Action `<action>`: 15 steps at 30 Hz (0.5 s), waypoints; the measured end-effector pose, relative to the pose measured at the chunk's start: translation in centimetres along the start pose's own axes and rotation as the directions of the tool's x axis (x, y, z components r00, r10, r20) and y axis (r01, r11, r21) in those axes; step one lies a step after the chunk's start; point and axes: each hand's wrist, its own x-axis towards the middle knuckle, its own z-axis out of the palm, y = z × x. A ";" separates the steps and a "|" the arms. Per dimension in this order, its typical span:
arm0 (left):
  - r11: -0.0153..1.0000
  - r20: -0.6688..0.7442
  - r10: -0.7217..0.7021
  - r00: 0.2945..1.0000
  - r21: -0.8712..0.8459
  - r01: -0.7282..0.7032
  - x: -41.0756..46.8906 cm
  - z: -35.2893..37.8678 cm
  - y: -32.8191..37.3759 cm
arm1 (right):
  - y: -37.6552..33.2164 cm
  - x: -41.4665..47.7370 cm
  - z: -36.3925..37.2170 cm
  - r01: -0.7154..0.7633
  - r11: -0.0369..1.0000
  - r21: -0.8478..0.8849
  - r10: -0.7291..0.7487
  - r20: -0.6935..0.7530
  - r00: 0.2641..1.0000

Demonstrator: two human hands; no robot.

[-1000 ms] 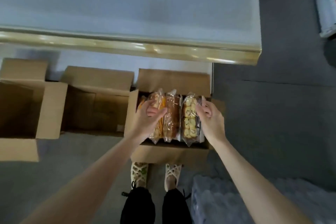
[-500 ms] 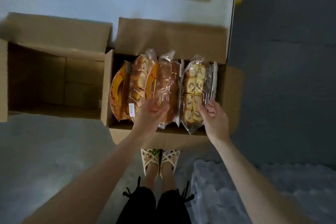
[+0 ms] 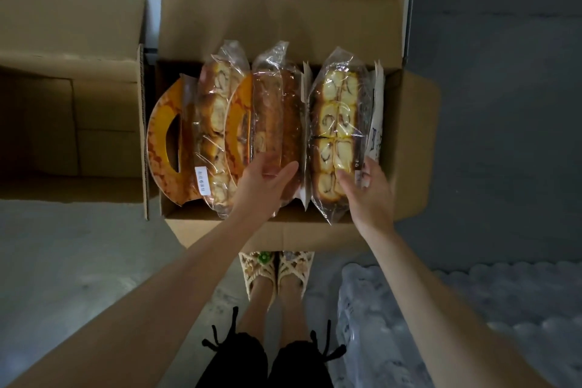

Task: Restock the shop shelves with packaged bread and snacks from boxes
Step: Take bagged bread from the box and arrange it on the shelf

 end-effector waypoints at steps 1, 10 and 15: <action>1.000 -0.005 -0.003 1.000 -0.005 0.003 0.1 0.0 0.0 | -0.1 0.1 0.0 0.001 1.000 0.001 -0.001 0.000 1.000; 1.000 -0.032 0.008 0.999 -0.001 -0.008 0.9 0.2 -0.6 | 0.7 0.7 1.1 0.111 0.993 -0.038 -0.115 -0.129 0.985; 1.000 -0.040 0.021 0.999 0.003 -0.021 0.9 0.3 -0.7 | 0.7 -0.2 2.3 0.158 0.986 -0.055 -0.166 -0.180 0.970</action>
